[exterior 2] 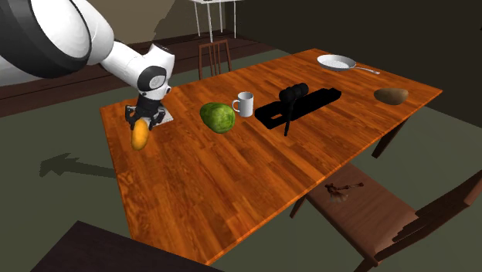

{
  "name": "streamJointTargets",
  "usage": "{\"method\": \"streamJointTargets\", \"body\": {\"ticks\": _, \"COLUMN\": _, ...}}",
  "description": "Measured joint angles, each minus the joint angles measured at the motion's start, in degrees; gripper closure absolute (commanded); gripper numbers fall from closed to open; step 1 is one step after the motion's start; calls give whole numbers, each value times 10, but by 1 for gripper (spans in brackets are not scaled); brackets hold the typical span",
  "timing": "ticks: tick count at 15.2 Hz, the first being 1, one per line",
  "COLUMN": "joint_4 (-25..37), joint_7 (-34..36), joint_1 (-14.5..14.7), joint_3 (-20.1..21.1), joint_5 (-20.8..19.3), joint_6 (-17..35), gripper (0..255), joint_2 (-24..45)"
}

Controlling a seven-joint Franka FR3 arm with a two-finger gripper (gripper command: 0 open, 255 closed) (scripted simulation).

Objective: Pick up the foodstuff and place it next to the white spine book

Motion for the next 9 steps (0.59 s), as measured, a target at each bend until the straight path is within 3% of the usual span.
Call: {"method": "streamJointTargets", "body": {"ticks": 9, "joint_4": 29, "joint_7": -9, "joint_1": -3, "joint_3": 4, "joint_5": 6, "joint_6": 12, "gripper": 255, "joint_2": 41}}
